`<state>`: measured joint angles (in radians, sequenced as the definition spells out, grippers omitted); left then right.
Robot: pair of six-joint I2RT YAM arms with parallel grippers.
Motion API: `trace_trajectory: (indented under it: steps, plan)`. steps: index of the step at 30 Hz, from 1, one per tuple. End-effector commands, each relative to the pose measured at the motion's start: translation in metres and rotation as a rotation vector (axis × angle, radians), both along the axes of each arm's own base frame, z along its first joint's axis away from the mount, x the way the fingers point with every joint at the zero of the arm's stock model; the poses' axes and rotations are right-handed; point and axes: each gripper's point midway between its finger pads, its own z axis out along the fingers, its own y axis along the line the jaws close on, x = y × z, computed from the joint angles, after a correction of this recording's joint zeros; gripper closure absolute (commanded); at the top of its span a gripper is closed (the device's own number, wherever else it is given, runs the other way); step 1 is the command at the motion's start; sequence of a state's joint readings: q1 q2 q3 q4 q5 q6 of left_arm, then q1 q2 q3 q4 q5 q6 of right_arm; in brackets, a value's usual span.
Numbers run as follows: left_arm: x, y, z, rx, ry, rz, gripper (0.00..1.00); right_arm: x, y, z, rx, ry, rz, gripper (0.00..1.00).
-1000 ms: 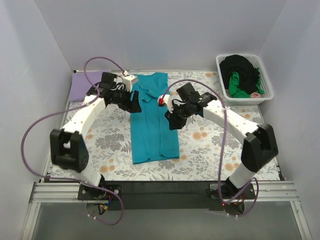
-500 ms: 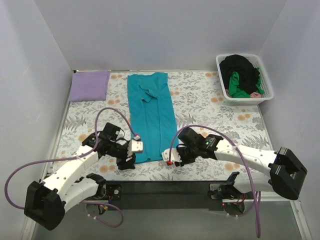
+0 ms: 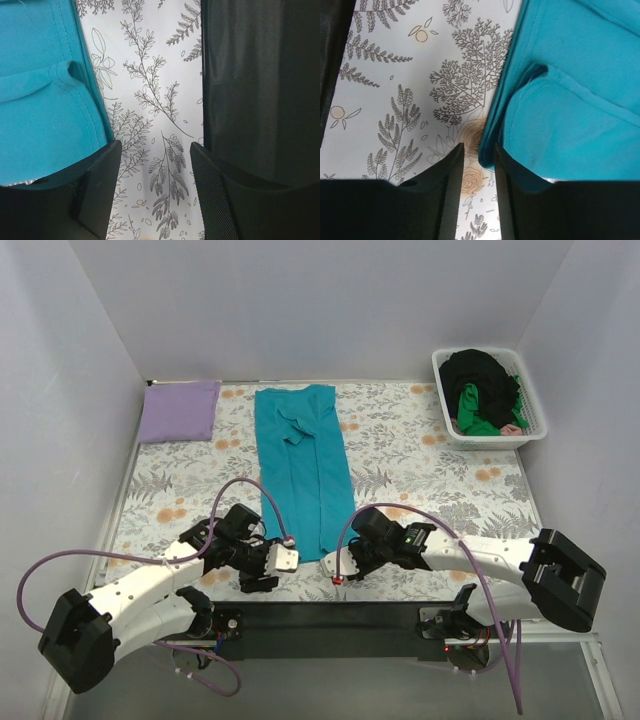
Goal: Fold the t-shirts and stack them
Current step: Fold the tshirt
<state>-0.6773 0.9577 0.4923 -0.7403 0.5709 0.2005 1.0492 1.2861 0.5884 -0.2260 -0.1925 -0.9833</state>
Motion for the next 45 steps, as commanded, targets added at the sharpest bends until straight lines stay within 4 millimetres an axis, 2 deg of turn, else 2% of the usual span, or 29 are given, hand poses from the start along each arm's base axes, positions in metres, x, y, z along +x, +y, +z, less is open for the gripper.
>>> trace_trajectory:
  steps: [1,3,4,5,10,15,20,29,32,34,38,41,42,45]
  plan:
    - [0.008,-0.002,0.0,-0.016,-0.057,0.013,0.44,0.009,0.014,0.023,0.091,-0.066,0.001,0.61]
    - [0.009,-0.002,0.0,-0.019,-0.065,0.015,0.44,0.008,0.016,0.034,0.124,-0.069,0.001,0.59]
    - [0.009,-0.002,0.0,-0.02,-0.066,0.015,0.44,0.007,0.016,0.036,0.13,-0.066,-0.001,0.53]
    - [0.01,-0.003,0.001,-0.024,-0.066,0.018,0.44,0.005,0.016,0.037,0.126,-0.055,0.001,0.51]
    - [0.011,-0.004,0.002,-0.022,-0.059,0.034,0.39,0.003,0.011,0.027,0.077,-0.01,-0.007,0.48]
    - [0.011,-0.003,0.002,-0.019,-0.056,0.04,0.37,0.012,0.007,0.014,0.034,0.048,-0.061,0.48]
    - [0.009,-0.004,0.002,-0.023,-0.045,0.048,0.37,0.024,0.005,0.015,0.031,0.071,-0.093,0.48]
    - [0.012,-0.006,0.003,-0.023,-0.045,0.045,0.36,0.015,0.004,0.008,0.008,0.125,-0.065,0.51]
    - [0.012,-0.005,0.001,-0.012,-0.04,0.046,0.37,0.015,0.001,-0.001,-0.023,0.138,-0.071,0.52]
    - [0.012,-0.004,-0.001,-0.002,-0.035,0.051,0.37,0.017,-0.002,-0.013,-0.058,0.144,-0.081,0.54]
    - [0.016,-0.002,-0.004,0.014,-0.039,0.071,0.37,0.023,-0.004,-0.021,-0.069,0.157,-0.115,0.58]
    - [0.016,0.0,-0.008,0.03,-0.042,0.071,0.37,0.023,-0.007,-0.025,-0.084,0.162,-0.124,0.71]
    - [0.016,0.001,-0.01,0.036,-0.038,0.069,0.38,0.023,-0.008,-0.026,-0.087,0.161,-0.124,0.78]
    - [0.018,0.007,-0.022,0.08,-0.041,0.084,0.4,0.022,-0.013,-0.029,-0.1,0.155,-0.128,0.89]
